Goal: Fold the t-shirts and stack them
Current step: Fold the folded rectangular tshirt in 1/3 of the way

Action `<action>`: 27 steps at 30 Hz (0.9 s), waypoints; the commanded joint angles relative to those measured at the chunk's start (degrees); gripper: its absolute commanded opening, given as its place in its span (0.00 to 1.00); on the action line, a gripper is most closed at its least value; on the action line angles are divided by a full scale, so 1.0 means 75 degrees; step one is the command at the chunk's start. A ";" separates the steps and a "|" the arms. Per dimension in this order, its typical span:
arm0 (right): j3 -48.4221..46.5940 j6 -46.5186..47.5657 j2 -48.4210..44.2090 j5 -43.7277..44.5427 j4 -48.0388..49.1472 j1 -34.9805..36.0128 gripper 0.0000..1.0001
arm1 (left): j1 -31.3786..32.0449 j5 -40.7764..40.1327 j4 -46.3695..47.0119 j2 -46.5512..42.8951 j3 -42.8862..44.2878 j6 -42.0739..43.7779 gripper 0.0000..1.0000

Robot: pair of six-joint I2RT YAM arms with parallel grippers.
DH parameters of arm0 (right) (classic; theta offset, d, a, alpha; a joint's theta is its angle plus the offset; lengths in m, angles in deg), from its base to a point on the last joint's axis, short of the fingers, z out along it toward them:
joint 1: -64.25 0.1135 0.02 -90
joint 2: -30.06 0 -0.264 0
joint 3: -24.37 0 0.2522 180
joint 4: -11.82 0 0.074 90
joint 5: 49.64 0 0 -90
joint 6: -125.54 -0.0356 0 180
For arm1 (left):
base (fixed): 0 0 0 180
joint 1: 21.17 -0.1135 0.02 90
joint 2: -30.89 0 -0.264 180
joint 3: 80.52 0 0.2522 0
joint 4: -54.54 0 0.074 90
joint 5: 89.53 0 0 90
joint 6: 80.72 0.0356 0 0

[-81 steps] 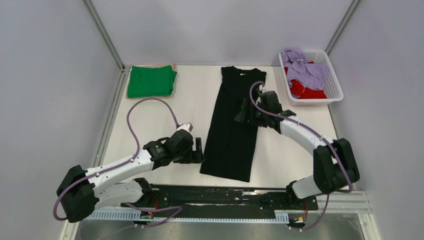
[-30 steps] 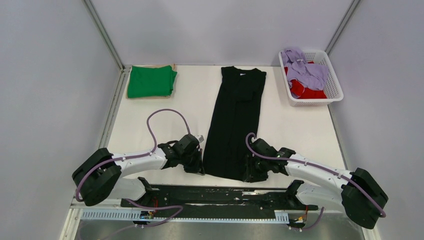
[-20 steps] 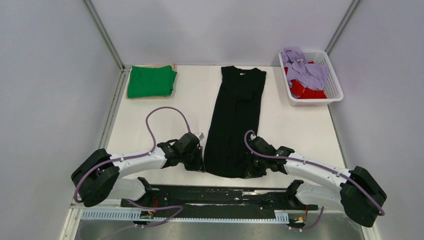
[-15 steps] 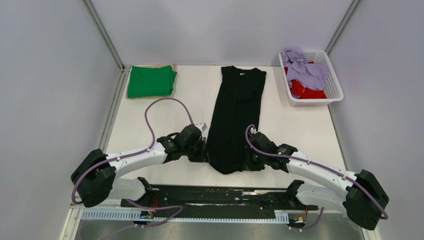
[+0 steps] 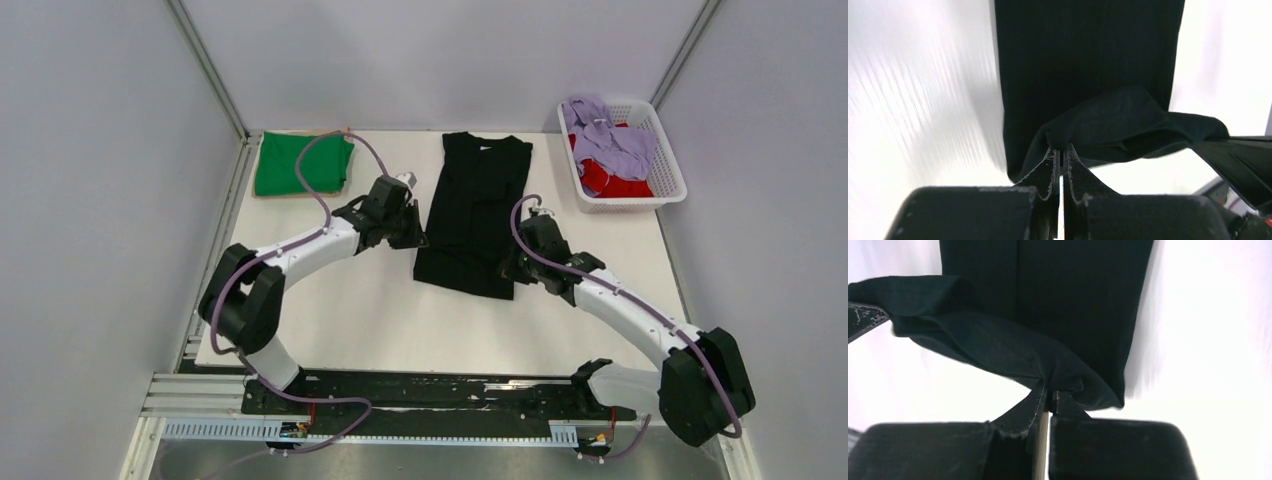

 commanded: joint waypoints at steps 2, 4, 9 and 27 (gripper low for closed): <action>-0.0812 0.0601 0.0790 -0.0134 0.1223 -0.0767 0.00 | -0.0350 0.0222 -0.0134 0.1336 0.1679 0.0898 0.00; -0.0967 0.0689 0.1108 -0.0192 0.1416 -0.1009 0.00 | -0.0440 0.0363 -0.0253 0.1820 0.2229 0.1034 0.00; -0.1347 0.0807 0.1877 -0.0566 0.1818 -0.1578 0.00 | -0.0696 0.0570 -0.0306 0.2624 0.3232 0.1247 0.00; -0.2532 0.1035 0.4107 -0.0960 0.2712 -0.2521 0.08 | -0.1156 0.0837 -0.0886 0.4983 0.5809 0.1341 0.14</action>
